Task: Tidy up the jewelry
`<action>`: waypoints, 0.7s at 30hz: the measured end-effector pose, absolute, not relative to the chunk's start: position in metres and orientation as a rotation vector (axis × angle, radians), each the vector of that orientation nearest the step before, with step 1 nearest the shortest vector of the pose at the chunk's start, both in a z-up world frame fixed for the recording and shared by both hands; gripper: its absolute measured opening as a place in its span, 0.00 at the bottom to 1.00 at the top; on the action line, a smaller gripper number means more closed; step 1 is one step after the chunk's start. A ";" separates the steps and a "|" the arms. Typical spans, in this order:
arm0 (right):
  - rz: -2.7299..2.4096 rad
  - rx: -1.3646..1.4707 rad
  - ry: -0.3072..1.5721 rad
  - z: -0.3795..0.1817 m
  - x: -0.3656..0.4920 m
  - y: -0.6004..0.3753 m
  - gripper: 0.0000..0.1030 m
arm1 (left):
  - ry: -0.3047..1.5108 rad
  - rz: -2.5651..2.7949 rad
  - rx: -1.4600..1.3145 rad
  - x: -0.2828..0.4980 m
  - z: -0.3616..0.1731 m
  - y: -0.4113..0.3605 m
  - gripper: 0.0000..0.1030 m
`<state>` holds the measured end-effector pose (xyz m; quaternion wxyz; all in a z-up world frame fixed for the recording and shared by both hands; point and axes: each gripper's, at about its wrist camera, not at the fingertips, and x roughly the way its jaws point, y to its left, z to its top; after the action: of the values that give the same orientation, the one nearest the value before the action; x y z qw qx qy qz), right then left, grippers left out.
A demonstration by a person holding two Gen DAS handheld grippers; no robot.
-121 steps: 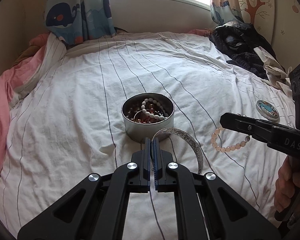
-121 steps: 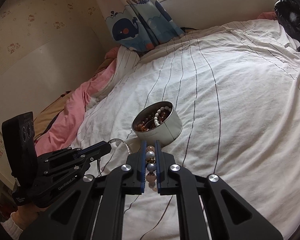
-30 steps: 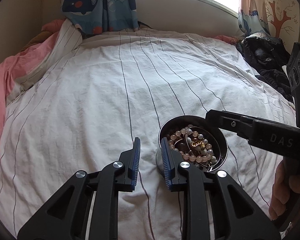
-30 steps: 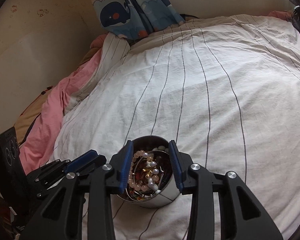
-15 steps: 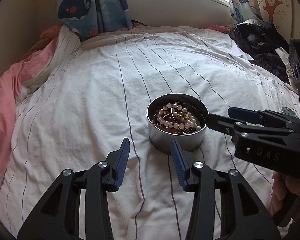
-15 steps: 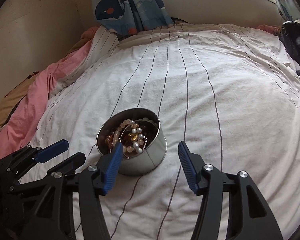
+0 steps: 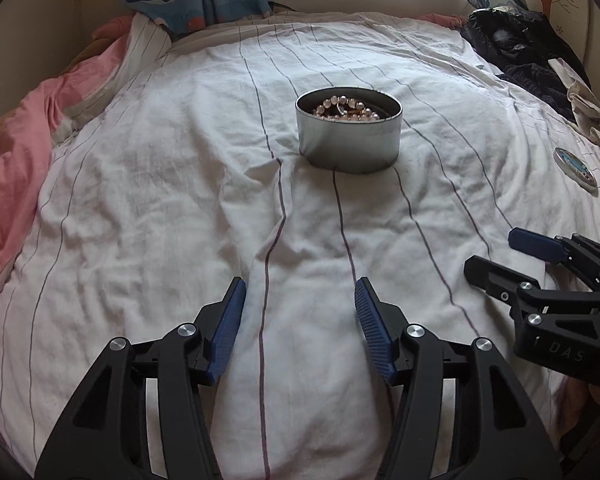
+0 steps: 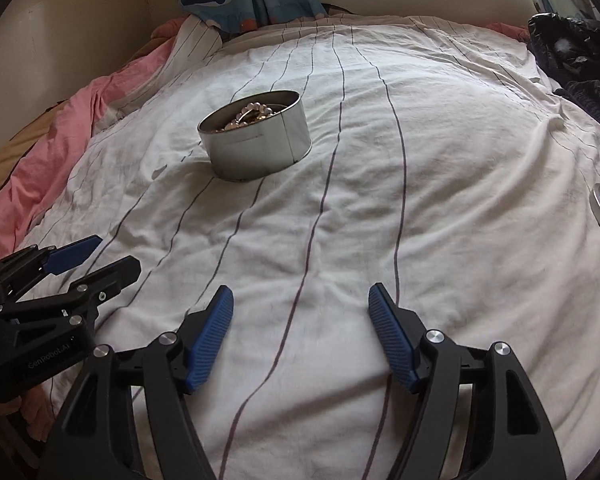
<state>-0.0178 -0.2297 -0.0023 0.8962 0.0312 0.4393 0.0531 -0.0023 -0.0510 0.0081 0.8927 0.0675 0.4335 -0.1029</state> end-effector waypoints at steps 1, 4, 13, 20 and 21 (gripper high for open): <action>0.103 0.050 0.906 -0.003 -0.023 -0.227 0.69 | 0.895 -0.213 0.140 -0.007 0.006 -0.049 0.54; 0.076 -0.006 0.893 -0.006 -0.035 -0.218 0.74 | 0.868 -0.217 0.129 -0.015 0.006 -0.046 0.58; 0.055 -0.009 0.867 -0.009 -0.037 -0.219 0.77 | 0.775 -0.231 0.115 -0.011 0.012 -0.058 0.70; 0.047 0.006 0.880 -0.011 -0.033 -0.220 0.82 | 0.820 -0.217 0.066 0.000 0.003 -0.051 0.78; 0.048 0.007 0.884 -0.012 -0.032 -0.220 0.83 | 0.824 -0.216 0.055 0.001 0.003 -0.050 0.79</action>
<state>-0.0320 -0.2198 -0.0119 0.9036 0.0036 0.4277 0.0234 0.0013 -0.0496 0.0034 0.9102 0.0269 0.3998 -0.1047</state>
